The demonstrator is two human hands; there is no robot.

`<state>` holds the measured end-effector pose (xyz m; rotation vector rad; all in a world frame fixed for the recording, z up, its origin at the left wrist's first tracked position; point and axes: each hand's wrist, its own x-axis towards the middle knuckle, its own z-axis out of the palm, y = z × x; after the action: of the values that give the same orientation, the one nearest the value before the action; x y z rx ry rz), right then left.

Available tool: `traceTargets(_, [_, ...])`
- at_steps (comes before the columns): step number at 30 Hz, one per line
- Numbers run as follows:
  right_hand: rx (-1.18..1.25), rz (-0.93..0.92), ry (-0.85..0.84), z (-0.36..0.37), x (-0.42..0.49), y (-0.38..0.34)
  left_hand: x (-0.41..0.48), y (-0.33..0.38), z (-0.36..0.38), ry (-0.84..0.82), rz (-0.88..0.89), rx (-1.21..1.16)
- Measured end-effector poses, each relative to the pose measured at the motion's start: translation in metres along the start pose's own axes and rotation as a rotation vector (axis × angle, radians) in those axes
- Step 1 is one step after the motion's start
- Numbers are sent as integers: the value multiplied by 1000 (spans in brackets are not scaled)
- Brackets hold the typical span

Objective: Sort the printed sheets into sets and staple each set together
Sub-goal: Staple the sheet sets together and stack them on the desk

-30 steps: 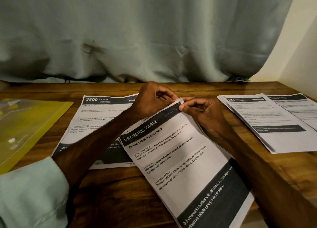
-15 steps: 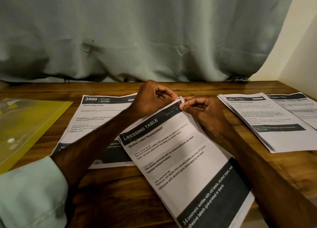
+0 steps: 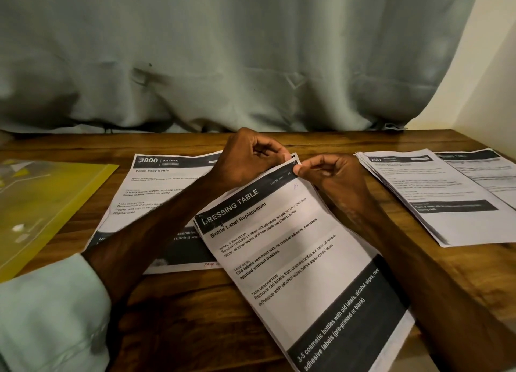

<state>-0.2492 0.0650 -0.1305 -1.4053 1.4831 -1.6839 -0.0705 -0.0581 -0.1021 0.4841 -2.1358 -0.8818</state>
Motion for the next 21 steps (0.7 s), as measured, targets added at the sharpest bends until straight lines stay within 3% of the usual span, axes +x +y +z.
traceTargets(21, [34, 2, 20, 2, 1, 4, 0, 0, 3, -8, 36, 35])
